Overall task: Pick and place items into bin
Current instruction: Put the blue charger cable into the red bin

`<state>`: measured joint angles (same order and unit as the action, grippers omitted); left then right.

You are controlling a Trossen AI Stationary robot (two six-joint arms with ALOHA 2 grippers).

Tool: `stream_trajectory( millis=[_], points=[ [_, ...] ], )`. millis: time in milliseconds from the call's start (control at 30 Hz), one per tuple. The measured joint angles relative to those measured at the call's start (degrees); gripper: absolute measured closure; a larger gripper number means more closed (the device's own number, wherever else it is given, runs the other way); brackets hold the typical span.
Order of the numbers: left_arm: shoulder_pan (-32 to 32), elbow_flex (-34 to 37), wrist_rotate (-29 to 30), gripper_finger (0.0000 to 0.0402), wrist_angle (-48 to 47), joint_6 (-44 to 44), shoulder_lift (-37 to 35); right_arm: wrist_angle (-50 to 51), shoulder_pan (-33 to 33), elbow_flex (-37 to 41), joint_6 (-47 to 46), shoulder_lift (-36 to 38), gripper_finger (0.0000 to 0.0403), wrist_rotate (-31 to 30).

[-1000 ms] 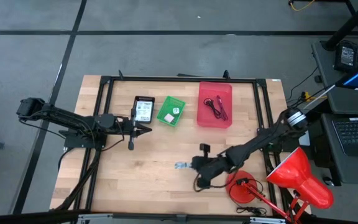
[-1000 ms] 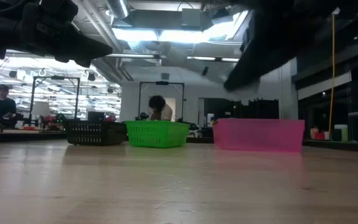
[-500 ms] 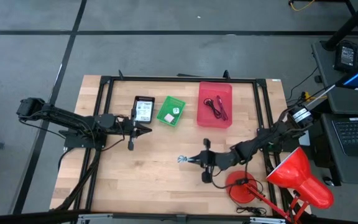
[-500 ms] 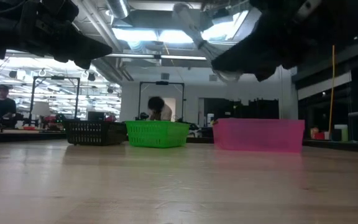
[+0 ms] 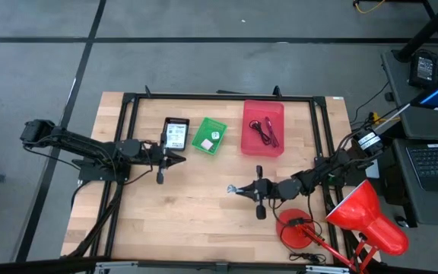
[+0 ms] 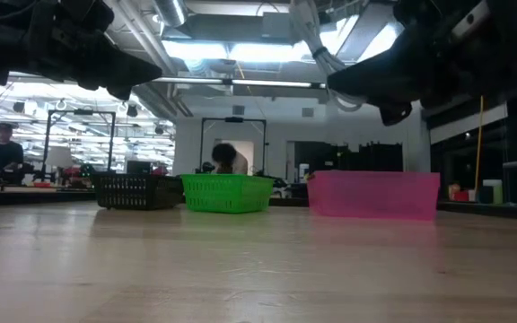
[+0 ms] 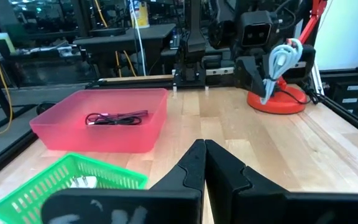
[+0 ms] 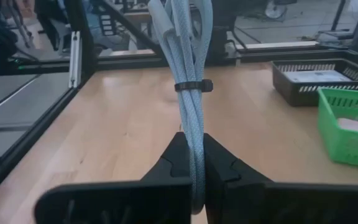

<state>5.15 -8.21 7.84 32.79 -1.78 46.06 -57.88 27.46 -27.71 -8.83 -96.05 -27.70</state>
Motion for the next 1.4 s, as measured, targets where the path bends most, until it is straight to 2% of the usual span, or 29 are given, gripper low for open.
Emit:
stream_trajectory(
  millis=[233,333,600,867,1100,1267,1400],
  points=[
    [0.0,0.0,0.0,0.0398,-0.01,1.64,0.0,-1.17,-0.26,0.42,0.34,0.0,0.0403,-4.57],
    [0.0,0.0,0.0,0.0398,-0.01,1.64,0.0,-1.12,-0.24,0.42,0.36,0.14,0.0403,-10.57],
    [0.0,0.0,-0.01,0.0398,-0.01,2.64,0.0,-0.51,-0.26,0.91,1.84,2.49,0.0403,-31.58],
    [0.0,0.0,-0.01,0.0398,-0.01,2.65,0.0,0.42,-0.61,1.02,5.58,7.4,0.0403,-41.43],
    [0.0,0.0,0.0,0.0398,-0.01,2.6,0.0,4.55,-5.23,1.03,6.28,9.99,0.0403,-43.53],
    [0.0,0.0,0.0,0.0398,-0.01,2.59,0.0,6.93,-10.15,1.03,5.8,11.81,0.0403,-39.01],
    [0.0,0.0,0.0,0.0398,-0.01,2.55,0.0,12.96,-13.62,1.01,2.92,15.21,0.0403,-35.22]
  ],
)
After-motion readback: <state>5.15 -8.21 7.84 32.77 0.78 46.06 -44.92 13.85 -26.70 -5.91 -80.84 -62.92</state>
